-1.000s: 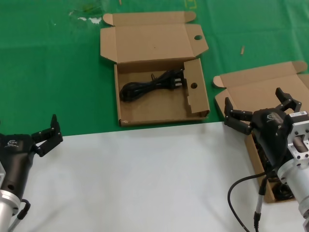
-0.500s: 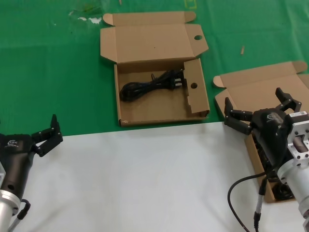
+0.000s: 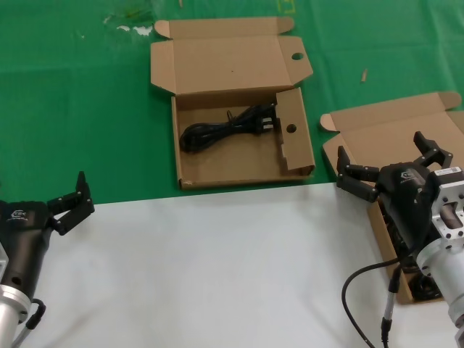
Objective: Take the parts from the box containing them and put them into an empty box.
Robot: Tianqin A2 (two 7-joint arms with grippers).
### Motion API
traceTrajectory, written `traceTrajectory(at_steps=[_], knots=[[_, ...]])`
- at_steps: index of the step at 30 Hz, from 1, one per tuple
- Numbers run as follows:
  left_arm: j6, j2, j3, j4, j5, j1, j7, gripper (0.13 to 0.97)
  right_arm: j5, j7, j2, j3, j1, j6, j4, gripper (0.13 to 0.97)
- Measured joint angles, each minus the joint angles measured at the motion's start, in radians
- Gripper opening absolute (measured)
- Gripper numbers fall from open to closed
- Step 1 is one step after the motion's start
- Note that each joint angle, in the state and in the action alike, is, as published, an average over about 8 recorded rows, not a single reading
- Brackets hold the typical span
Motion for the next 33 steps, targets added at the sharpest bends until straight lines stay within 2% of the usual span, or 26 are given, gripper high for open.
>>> traceTrajectory(at_steps=[33], knots=[[0.0, 0.0, 0.0, 0.0, 0.0, 0.0, 0.0, 0.966, 0.0, 0.0, 0.0, 0.0, 0.0, 0.0, 0.0, 0.966]])
